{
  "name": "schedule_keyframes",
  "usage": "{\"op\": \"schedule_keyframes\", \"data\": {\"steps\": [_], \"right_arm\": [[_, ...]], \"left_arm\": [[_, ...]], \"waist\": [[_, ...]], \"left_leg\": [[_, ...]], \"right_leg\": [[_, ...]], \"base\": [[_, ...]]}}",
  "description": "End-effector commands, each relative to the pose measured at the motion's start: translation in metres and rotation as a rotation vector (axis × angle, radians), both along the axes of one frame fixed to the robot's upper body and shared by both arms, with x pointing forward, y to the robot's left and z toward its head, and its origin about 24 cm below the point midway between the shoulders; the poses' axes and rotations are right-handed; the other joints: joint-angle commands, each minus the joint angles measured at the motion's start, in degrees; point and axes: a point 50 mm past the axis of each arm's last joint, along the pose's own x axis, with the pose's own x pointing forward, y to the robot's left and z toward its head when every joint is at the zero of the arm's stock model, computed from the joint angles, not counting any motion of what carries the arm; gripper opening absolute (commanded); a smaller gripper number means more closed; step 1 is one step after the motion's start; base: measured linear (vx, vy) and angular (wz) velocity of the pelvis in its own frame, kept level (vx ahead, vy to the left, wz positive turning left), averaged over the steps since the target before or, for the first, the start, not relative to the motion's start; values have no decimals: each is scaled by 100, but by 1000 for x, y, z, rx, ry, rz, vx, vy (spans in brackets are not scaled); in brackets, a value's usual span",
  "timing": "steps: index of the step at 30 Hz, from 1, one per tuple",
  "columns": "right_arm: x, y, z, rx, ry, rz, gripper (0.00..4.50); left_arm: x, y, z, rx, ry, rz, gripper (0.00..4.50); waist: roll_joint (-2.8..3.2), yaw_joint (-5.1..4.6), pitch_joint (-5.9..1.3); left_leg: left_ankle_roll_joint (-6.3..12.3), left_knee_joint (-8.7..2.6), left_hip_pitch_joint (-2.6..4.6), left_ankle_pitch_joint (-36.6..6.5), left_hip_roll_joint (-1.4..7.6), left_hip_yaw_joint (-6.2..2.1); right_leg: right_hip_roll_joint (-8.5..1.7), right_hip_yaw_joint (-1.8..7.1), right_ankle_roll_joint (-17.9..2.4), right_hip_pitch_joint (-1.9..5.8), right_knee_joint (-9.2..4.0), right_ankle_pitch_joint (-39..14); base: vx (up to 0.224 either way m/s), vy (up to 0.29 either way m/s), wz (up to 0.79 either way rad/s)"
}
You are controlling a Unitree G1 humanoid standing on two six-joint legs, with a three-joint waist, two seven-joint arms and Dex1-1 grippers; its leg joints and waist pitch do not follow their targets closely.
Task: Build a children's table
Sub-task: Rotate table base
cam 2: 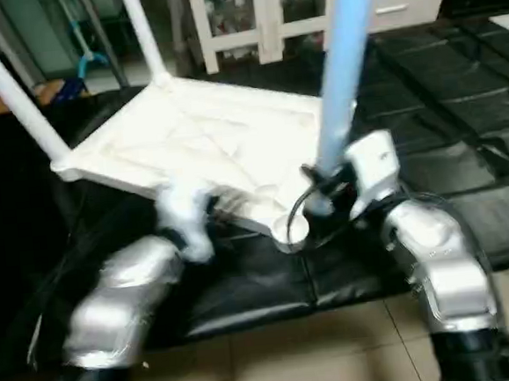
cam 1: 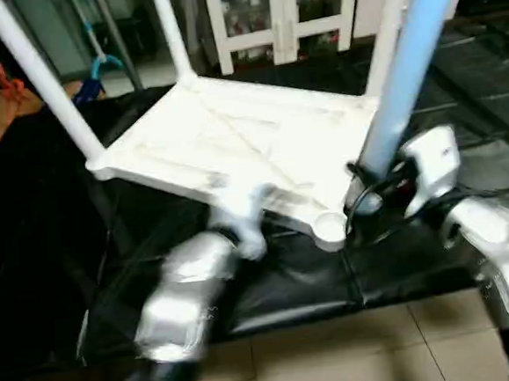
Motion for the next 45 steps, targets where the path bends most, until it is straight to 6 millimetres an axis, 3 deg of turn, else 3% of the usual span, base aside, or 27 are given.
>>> {"op": "schedule_keyframes", "data": {"steps": [1,7,9,11,13,15,16,17,18,19,21,22,23,24,25,27,28,30,31,32,34,35,38,41,42,43,45], "right_arm": [[-2,11,11,9,-50,37,186],[5,12,13,60,-96,-111,186],[6,14,10,70,-88,-139,186],[6,15,10,72,-86,-141,186],[3,24,7,61,-81,-104,186],[2,26,5,61,-77,-104,186],[1,27,4,62,-74,-103,186],[1,27,3,60,-73,-100,186],[-1,28,2,57,-70,-93,186],[-2,28,1,48,-69,-82,186],[-3,28,0,35,-56,-62,186],[-3,28,-1,32,-53,-58,186],[-4,27,-1,40,-43,-59,186],[-4,26,-1,53,-36,-67,186],[-4,25,-1,67,-27,-76,186],[-5,22,-4,89,0,-94,186],[-6,20,-7,84,17,-110,186],[-8,17,-12,55,22,-123,186],[-9,17,-13,48,18,-120,186],[-9,18,-13,44,13,-117,186],[-10,18,-12,44,6,-117,186],[-10,19,-11,48,5,-113,186],[-9,20,-9,44,-3,-114,186],[-8,20,-9,47,-6,-116,186],[-8,21,-9,45,-5,-110,186],[-9,21,-9,42,-5,-105,186],[-9,21,-9,38,-6,-98,186]], "left_arm": [[-4,22,5,11,-32,153,173],[-16,66,18,-84,-165,501,173],[-17,65,17,-65,-168,547,173],[-16,64,17,-56,-170,553,173],[-16,56,17,-19,-173,534,173],[-16,52,15,-7,-171,520,173],[-16,50,14,-3,-173,515,173],[-16,50,13,-7,-170,514,173],[-16,49,12,-10,-167,509,173],[-15,48,11,-9,-168,504,173],[-14,44,9,-9,-160,492,173],[-14,44,9,-8,-158,491,173],[-14,41,9,0,-161,480,173],[-14,40,9,7,-162,470,173],[-14,38,8,14,-163,461,173],[-15,35,8,42,-175,441,173],[-15,35,7,27,-171,431,173],[-17,35,7,-18,-166,415,173],[-18,34,7,-31,-161,396,173],[-19,33,7,-27,-163,371,173],[-22,30,7,-24,-170,303,173],[-22,30,6,-16,-172,291,173],[-22,29,6,-7,-178,295,173],[-22,31,5,4,-182,317,173],[-21,34,5,2,-182,335,173],[-21,36,5,0,-182,344,173],[-21,38,5,1,-182,354,173]], "waist": [[-222,-9,-420],[-314,-27,-402],[-221,-86,-389],[-53,-160,-369],[-37,-155,-375],[-186,-160,-403],[-268,-133,-420],[-564,-130,-438],[-604,-29,-480],[-590,-30,-405],[-406,-144,-437],[-276,-180,-484],[161,-245,-619],[136,-306,-535],[45,-387,-605],[40,-288,-498],[3,-265,-523],[-376,-208,-569],[-480,66,-497],[-480,66,-497],[-492,28,-385],[-339,-9,-386],[-221,-334,-322],[-69,-596,-163],[18,-562,-61],[8,-415,-7],[-443,-493,-99]], "left_leg": [[762,-370,105,-963,418,-201],[363,-454,145,-1330,458,-251],[4,-578,298,-1765,655,-420],[-240,-986,427,-2277,1358,-799],[-60,-1111,445,-2127,1505,-825],[433,-1022,415,-1992,1377,-744],[755,-813,304,-2059,1003,-509],[816,271,171,-2069,-103,92],[878,836,84,-1848,-288,146],[840,1102,-291,-1263,-220,5],[878,742,-218,-1268,-219,-167],[995,455,-153,-1102,-111,-237],[1286,-103,520,34,1128,-1029],[1632,-503,559,261,1941,-1505],[1813,-408,664,1272,1952,-1508],[2259,-372,365,1712,1285,-1052],[2407,-437,313,1011,917,-877],[2252,-56,144,-163,215,-607],[1151,1095,-96,-1039,-336,-125],[1151,1095,-96,-1039,-336,-125],[334,611,-168,-657,-173,-373],[409,279,-70,-901,25,-539],[135,-64,479,-2937,175,-568],[-18,-312,932,-4774,460,-708],[82,-1072,448,-5650,935,-977],[183,-1204,505,-6039,929,-778],[57,-109,754,-4544,214,-368]], "right_leg": [[-337,99,-1119,217,-493,-1244],[-241,65,-990,170,-508,-1427],[-10,-47,-865,116,-458,-1203],[12,-208,-548,50,31,-712],[-26,-233,-378,-48,349,-514],[-145,-137,-695,-26,284,-283],[-204,-124,-1521,19,-16,-47],[-120,-147,-2447,94,-670,-578],[-310,-12,-2666,220,-810,-1063],[-494,67,-2529,455,-774,-1557],[-311,-79,-1403,483,-866,-1899],[-160,-196,-911,516,-912,-1891],[123,-623,114,169,-510,-1449],[46,-522,548,-143,227,-1764],[-125,-319,535,-612,1100,-1889],[-52,-111,-64,-577,1128,-895],[55,-110,-459,-331,807,-620],[-134,37,-1803,-15,-29,152],[-696,295,-2204,239,-661,-931],[-696,295,-2204,239,-661,-931],[-771,336,-180,354,-608,-2505],[-817,394,166,401,-642,-3201],[-325,-138,242,158,-736,-5023],[-53,-759,159,91,-696,-4265],[-86,-459,115,686,656,-2300],[-42,-359,3,654,897,-1591],[-289,266,241,540,-218,-4781]], "base": [[0,0,0],[0,0,0],[0,0,0],[0,0,0],[-6,-97,14],[-19,-180,7],[-25,-210,4],[-33,-231,1],[-29,-224,-1],[-29,-224,-1],[-44,-184,4],[-51,-165,7],[-51,-157,14],[-58,-178,8],[-58,-178,8],[-85,-171,8],[-97,-176,12],[-102,-266,-5],[-98,-288,-11],[-97,-297,-1],[-95,-254,-1],[-94,-183,-5],[-96,-137,4],[-79,-62,6],[-62,-43,-5],[-62,-43,-5],[30,-114,-2]]}}
